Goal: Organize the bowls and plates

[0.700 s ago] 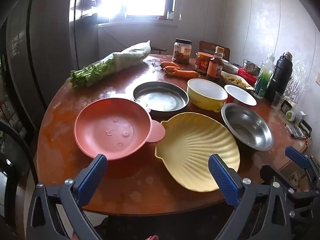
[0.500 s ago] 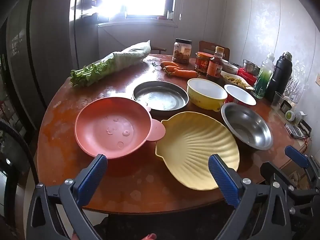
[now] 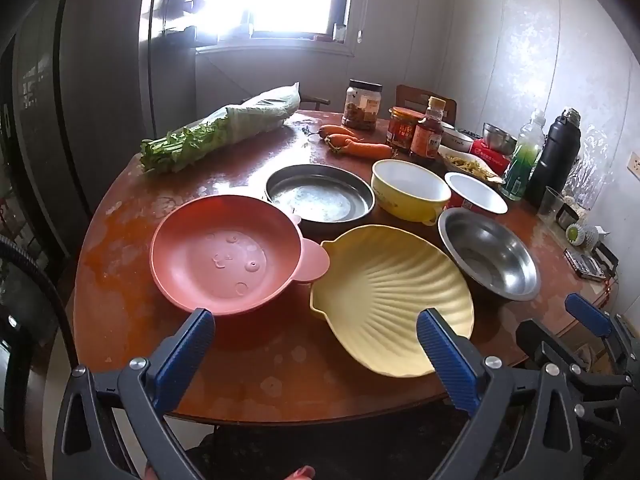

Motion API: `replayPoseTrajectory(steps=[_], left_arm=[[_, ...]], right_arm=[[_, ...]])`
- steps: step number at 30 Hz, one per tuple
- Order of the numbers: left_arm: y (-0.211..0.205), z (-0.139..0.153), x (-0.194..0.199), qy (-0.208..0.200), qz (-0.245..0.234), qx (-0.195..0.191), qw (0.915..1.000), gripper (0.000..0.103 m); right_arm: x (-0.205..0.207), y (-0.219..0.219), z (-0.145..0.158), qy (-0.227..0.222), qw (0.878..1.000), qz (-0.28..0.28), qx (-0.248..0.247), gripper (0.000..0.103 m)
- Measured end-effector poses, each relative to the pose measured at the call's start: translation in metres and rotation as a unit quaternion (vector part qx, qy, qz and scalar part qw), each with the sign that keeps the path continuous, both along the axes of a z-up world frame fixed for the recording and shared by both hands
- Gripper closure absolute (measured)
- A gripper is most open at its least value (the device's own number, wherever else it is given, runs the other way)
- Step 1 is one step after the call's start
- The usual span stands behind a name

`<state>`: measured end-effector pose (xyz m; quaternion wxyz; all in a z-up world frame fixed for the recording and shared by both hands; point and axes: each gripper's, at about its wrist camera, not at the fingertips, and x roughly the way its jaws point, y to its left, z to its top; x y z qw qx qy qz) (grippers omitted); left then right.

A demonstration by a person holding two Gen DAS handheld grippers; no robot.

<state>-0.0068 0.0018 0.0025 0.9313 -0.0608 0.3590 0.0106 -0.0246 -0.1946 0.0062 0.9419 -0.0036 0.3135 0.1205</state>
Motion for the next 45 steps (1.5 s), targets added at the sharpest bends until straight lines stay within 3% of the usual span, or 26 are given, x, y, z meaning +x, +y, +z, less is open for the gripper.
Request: replayPoseTrajectory(steps=[45], left_arm=[[-0.0018, 0.0009, -0.0007, 0.001, -0.005, -0.001, 1.0000, 0.001]], right_arm=[[-0.0021, -0.0015, 0.0006, -0.003, 1.000, -0.003, -0.019, 0.000]])
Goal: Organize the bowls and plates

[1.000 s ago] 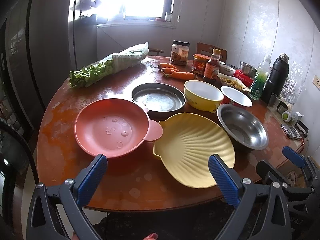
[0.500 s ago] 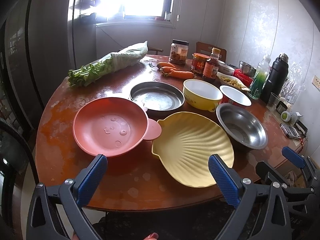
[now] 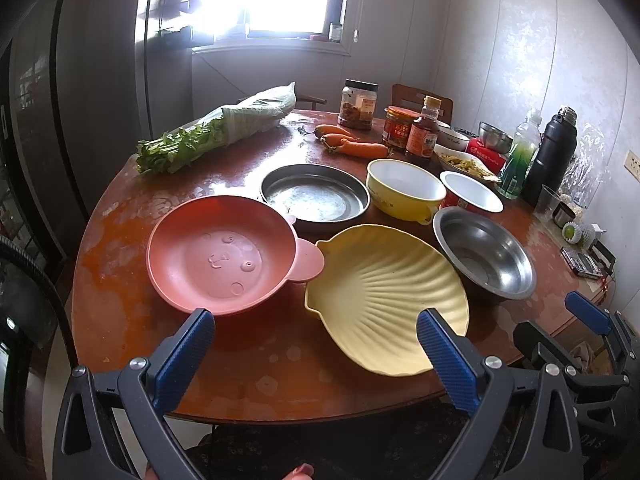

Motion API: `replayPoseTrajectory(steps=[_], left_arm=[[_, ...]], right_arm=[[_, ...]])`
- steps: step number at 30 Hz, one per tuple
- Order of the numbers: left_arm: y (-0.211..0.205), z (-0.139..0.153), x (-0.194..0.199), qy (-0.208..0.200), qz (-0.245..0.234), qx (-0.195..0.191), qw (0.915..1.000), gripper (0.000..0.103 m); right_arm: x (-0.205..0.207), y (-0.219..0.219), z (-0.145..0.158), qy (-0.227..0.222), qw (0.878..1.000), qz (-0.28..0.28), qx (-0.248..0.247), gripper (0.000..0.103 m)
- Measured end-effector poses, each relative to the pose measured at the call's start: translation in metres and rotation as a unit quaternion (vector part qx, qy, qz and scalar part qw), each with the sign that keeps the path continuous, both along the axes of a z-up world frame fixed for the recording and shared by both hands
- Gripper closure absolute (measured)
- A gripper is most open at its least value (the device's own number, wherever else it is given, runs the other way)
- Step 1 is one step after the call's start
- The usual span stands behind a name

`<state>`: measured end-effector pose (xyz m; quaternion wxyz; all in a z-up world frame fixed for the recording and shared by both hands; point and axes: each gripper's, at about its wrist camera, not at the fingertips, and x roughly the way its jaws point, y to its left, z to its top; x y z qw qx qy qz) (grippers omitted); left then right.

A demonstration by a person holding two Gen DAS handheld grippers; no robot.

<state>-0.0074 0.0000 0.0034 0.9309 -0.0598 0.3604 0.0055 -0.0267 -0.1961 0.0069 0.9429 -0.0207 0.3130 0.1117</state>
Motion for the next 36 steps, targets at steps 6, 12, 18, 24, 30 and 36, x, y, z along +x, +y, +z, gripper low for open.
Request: replayPoseTrajectory(steps=[6, 12, 18, 24, 30, 36], left_arm=[[0.002, 0.000, 0.001, 0.002, 0.000, -0.005, 1.0000, 0.001], [0.002, 0.000, 0.001, 0.002, 0.000, -0.005, 1.0000, 0.001], [0.003, 0.000, 0.002, 0.002, 0.001, -0.005, 1.0000, 0.001], [0.014, 0.003, 0.005, -0.001, 0.009, -0.006, 0.9999, 0.001], [0.037, 0.004, 0.012, 0.000, 0.032, -0.017, 0.9993, 0.001], [0.058, 0.004, 0.021, 0.007, 0.048, -0.019, 0.9987, 0.001]], right_arm=[[0.001, -0.001, 0.001, -0.002, 1.000, -0.004, -0.001, 0.000], [0.000, 0.001, 0.001, -0.006, 1.000, -0.001, -0.004, 0.000], [0.001, 0.001, 0.002, -0.007, 1.000, 0.000, -0.003, 0.000], [0.006, 0.009, 0.008, -0.015, 1.000, 0.011, 0.000, 0.000], [0.019, 0.026, 0.014, -0.009, 0.999, 0.031, 0.005, 0.000], [0.036, 0.048, 0.020, -0.004, 0.999, 0.050, 0.002, 0.000]])
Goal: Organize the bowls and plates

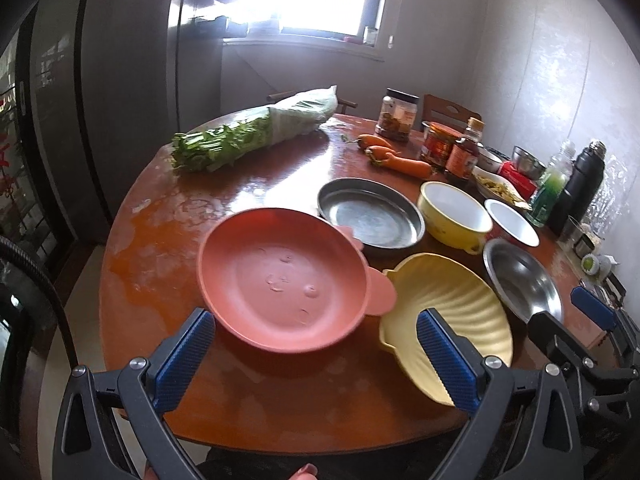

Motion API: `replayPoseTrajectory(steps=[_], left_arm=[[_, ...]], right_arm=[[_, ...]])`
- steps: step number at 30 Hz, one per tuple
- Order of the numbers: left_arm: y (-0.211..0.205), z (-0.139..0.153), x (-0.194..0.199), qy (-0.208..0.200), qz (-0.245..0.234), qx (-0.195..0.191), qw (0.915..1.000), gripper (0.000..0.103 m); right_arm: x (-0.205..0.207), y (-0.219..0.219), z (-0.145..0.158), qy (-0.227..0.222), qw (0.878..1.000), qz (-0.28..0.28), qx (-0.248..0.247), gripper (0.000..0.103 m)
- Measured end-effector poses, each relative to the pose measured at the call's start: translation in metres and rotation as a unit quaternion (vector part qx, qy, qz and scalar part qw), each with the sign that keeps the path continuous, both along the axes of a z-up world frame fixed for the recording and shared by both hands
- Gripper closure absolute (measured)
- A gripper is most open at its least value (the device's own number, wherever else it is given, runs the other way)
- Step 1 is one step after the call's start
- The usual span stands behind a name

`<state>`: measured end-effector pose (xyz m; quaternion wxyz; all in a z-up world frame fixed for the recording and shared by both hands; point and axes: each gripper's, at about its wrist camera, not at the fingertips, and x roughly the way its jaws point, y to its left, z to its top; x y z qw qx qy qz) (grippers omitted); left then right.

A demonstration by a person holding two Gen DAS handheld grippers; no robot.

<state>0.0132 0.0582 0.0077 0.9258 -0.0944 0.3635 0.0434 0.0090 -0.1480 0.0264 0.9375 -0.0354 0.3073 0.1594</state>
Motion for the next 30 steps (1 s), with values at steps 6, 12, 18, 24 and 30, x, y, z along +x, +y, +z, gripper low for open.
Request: replayPoseTrajectory(steps=[6, 12, 18, 24, 30], left_arm=[[0.025, -0.002, 0.010, 0.011, 0.016, 0.003, 0.9998, 0.001], [0.055, -0.009, 0.022, 0.026, 0.038, 0.017, 0.9988, 0.001], [0.083, -0.023, 0.041, 0.051, 0.042, 0.019, 0.9976, 0.001], [0.089, -0.030, 0.061, 0.063, 0.024, 0.028, 0.9974, 0.002], [0.089, -0.030, 0.078, 0.068, -0.002, 0.029, 0.9973, 0.015]], right_arm=[[0.019, 0.026, 0.002, 0.026, 0.999, 0.028, 0.008, 0.000], [0.036, 0.054, -0.006, 0.061, 0.997, 0.053, 0.011, 0.000], [0.050, 0.076, -0.024, 0.111, 0.991, 0.072, 0.009, 0.000], [0.059, 0.087, -0.036, 0.138, 0.987, 0.075, 0.018, 0.000], [0.065, 0.097, -0.041, 0.146, 0.986, 0.074, 0.017, 0.003]])
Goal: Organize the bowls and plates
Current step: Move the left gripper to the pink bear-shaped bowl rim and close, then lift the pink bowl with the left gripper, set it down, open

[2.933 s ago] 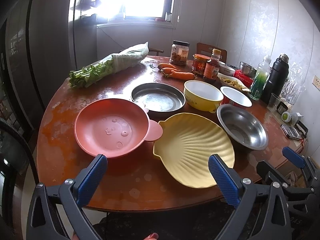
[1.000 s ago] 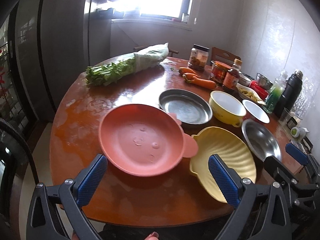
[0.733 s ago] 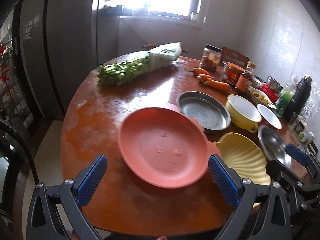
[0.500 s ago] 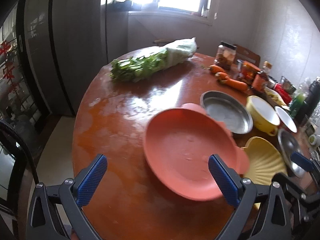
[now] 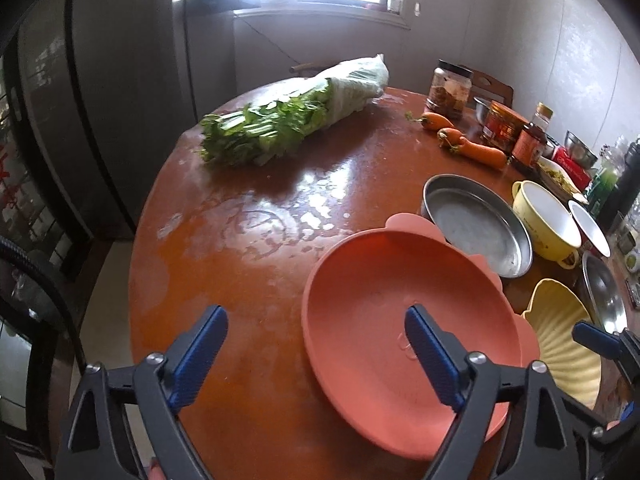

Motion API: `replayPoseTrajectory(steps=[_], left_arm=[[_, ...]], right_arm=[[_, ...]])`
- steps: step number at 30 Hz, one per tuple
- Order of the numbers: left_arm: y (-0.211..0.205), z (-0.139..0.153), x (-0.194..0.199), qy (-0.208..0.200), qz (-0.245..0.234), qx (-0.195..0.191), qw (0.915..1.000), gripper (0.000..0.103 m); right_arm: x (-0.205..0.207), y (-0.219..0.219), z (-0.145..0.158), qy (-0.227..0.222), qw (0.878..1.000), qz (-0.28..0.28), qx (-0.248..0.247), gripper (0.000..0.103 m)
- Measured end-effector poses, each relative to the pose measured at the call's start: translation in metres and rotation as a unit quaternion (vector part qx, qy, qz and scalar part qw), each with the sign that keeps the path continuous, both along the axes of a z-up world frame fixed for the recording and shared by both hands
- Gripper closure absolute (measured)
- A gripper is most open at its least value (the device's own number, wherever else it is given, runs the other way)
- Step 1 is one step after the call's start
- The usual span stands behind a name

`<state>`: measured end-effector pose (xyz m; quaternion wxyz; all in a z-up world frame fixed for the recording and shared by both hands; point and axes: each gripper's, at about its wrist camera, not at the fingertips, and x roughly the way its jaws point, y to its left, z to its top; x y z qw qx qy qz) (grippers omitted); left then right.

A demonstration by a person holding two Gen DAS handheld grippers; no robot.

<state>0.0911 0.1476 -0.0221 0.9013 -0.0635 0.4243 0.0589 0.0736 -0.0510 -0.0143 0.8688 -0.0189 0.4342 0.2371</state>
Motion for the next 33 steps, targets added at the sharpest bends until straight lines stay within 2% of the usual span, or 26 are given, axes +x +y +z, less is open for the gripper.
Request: replayPoseTrajectory(steps=[4, 7, 8, 11, 15, 19, 24, 33], left_arm=[[-0.001, -0.003, 0.007, 0.006, -0.009, 0.001, 0.9999, 0.026], [-0.002, -0.005, 0.011, 0.009, -0.013, 0.000, 0.9999, 0.036], [-0.002, -0.005, 0.012, 0.010, -0.013, -0.003, 0.9999, 0.037], [-0.002, -0.006, 0.015, 0.014, -0.019, -0.006, 0.9997, 0.042], [-0.005, -0.010, 0.020, 0.024, -0.030, -0.010, 0.9992, 0.055], [-0.006, -0.012, 0.022, 0.027, -0.035, -0.021, 0.9988, 0.068], [-0.001, -0.012, 0.021, 0.029, -0.033, -0.037, 0.9984, 0.071], [0.009, 0.005, 0.004, 0.016, -0.015, -0.020, 0.9996, 0.071]], right_arm=[[0.002, 0.004, -0.004, 0.005, 1.000, 0.004, -0.002, 0.008], [0.003, 0.007, -0.005, 0.004, 1.000, 0.011, 0.001, 0.018], [0.004, 0.008, -0.005, 0.004, 1.000, 0.013, -0.001, 0.025], [0.006, 0.011, -0.009, 0.009, 1.000, 0.017, -0.004, 0.036], [0.008, 0.014, -0.012, 0.009, 1.000, 0.023, -0.003, 0.043], [0.008, 0.019, -0.012, 0.006, 0.999, 0.036, -0.008, 0.057], [0.008, 0.018, -0.010, -0.007, 0.999, 0.031, -0.016, 0.061], [0.006, 0.025, 0.007, -0.029, 0.999, 0.044, -0.015, 0.063]])
